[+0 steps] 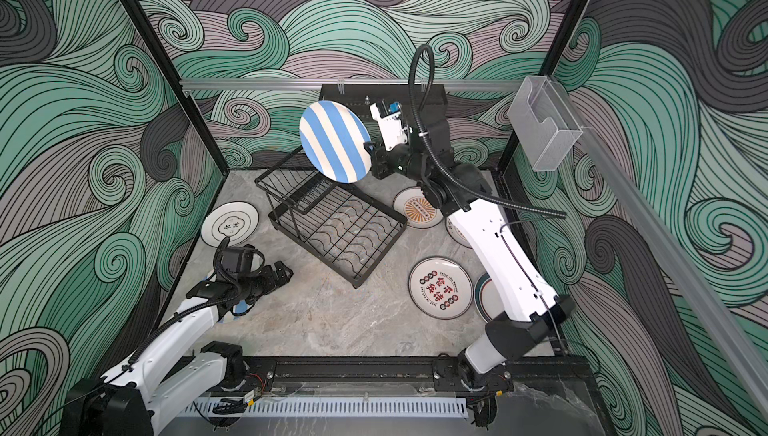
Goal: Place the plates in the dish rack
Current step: 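Carry the striped plate over the rack's far end with the right gripper, then lower the striped plate into a rack slot beside the cream plate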
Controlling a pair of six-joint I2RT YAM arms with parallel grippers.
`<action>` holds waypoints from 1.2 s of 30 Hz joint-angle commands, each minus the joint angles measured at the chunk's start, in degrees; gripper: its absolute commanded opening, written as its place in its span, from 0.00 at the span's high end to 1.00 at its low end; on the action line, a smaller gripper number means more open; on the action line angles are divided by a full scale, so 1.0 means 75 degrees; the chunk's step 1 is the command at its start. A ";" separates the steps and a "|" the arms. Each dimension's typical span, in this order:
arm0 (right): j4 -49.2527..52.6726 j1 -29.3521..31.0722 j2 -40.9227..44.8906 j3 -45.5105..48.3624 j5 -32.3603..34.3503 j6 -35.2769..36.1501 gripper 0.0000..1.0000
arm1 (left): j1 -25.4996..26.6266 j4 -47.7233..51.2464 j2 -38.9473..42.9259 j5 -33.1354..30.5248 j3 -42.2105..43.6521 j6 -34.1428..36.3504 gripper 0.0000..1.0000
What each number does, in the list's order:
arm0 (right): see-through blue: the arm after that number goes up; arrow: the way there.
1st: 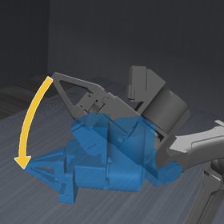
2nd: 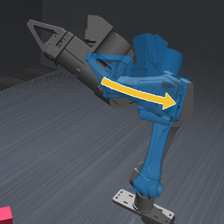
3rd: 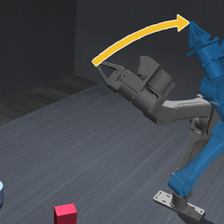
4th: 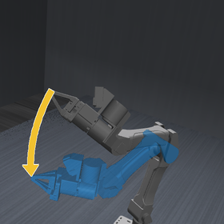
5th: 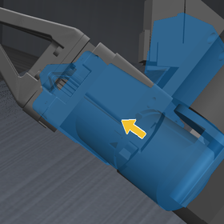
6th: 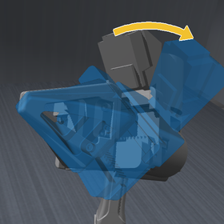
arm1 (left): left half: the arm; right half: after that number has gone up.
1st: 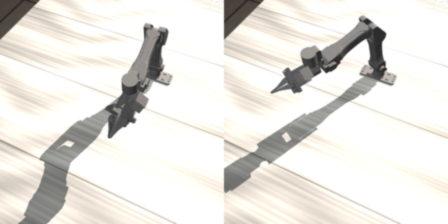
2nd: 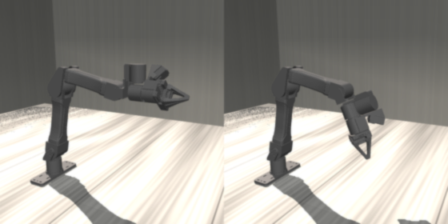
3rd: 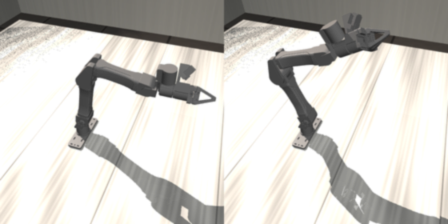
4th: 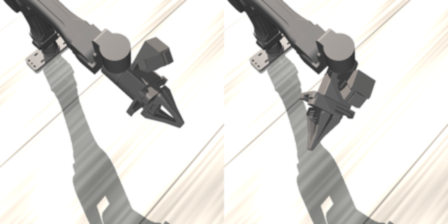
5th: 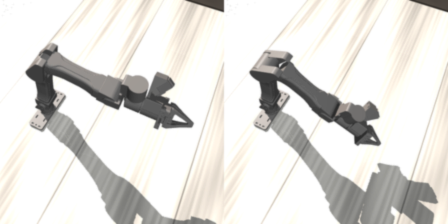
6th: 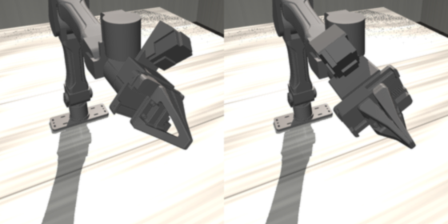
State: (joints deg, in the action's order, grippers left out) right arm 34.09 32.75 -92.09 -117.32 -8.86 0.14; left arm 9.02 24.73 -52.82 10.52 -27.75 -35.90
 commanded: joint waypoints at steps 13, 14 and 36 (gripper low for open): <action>-0.0676 0.0177 -0.3254 -0.3677 0.1076 0.1764 1.00 | -0.0022 0.0264 0.0041 -0.0030 -0.1222 0.0709 0.01; -0.0686 0.0179 -0.3388 -0.3775 0.1100 0.1763 1.00 | -0.0020 0.0268 0.0022 -0.0022 -0.1232 0.0709 0.01; -0.1336 0.0158 -0.4134 -0.3395 0.1484 0.2055 1.00 | -0.0022 0.0254 0.0103 0.0027 -0.1083 0.0668 0.01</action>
State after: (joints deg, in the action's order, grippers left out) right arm 27.11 34.11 -122.58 -142.76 2.61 15.07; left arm 9.02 25.78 -52.64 11.40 -35.03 -31.46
